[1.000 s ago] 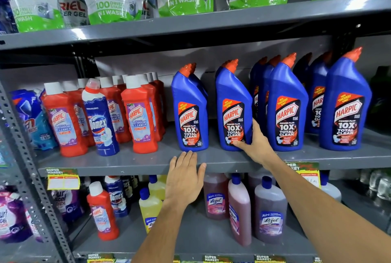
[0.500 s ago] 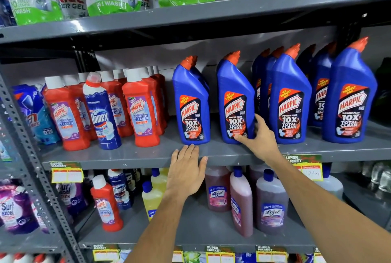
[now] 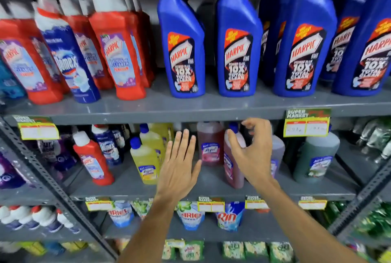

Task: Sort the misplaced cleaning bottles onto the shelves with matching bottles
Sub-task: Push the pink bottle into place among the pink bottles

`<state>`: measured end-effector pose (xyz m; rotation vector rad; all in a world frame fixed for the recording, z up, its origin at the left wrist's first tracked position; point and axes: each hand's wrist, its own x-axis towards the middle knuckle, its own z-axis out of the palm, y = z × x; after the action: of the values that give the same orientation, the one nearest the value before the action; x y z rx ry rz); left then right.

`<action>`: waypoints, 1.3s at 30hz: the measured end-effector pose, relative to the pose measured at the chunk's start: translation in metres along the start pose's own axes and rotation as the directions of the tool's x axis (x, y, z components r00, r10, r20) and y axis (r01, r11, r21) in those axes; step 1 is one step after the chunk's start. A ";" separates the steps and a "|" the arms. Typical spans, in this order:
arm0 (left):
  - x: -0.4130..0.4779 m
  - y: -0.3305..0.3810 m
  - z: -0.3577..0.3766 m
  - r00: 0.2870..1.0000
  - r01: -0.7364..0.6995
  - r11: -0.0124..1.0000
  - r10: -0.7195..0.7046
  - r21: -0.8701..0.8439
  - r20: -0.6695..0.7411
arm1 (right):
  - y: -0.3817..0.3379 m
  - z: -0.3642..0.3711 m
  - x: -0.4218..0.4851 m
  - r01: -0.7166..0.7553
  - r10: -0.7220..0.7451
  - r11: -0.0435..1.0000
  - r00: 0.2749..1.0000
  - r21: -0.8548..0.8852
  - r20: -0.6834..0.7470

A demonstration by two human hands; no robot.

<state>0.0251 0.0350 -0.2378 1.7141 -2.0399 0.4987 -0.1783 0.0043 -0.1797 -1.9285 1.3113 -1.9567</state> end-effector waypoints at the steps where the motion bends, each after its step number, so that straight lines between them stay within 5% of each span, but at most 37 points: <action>1: -0.009 -0.001 0.013 0.999 0.016 1.000 -0.016 0.002 0.046 | 0.011 0.003 -0.013 -0.056 0.056 0.998 0.998 -0.006 0.037; 5: -0.043 -0.017 0.070 0.937 0.080 0.997 -0.073 -0.009 0.341 | 0.052 0.016 -0.054 -0.329 0.347 0.938 0.906 -0.113 0.242; 10: -0.064 -0.037 0.122 0.794 0.133 0.991 -0.091 -0.025 0.601 | 0.085 0.035 -0.071 -0.515 0.560 0.828 0.781 -0.223 0.274; 18: -0.066 -0.048 0.169 0.727 0.284 0.956 -0.168 -0.070 0.666 | 0.121 0.057 -0.078 -0.539 0.630 0.754 0.756 -0.375 0.180; 23: -0.073 -0.054 0.178 0.700 0.349 0.933 -0.197 -0.088 0.686 | 0.138 0.054 -0.076 -0.454 0.579 0.803 0.749 -0.386 0.324; 28: -0.073 -0.054 0.175 0.714 0.322 0.941 -0.170 -0.103 0.679 | 0.146 0.053 -0.064 -0.504 0.578 0.812 0.616 -0.296 0.535; 34: -0.079 -0.056 0.178 0.733 0.306 0.946 -0.166 -0.102 0.659 | 0.152 0.065 -0.050 -0.736 0.560 0.664 0.368 -0.135 0.742; 36: -0.080 -0.057 0.179 0.733 0.308 0.945 -0.163 -0.107 0.661 | 0.149 0.067 -0.049 -0.746 0.561 0.651 0.344 -0.144 0.753; 39: -0.079 -0.058 0.181 0.737 0.310 0.944 -0.164 -0.114 0.655 | 0.142 0.072 -0.054 -0.654 0.603 0.718 0.411 -0.240 0.684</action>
<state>0.0772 -0.0047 -0.4328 2.1582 -2.1265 -0.4596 -0.1753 -0.0870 -0.3208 -1.5204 1.3671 -0.7002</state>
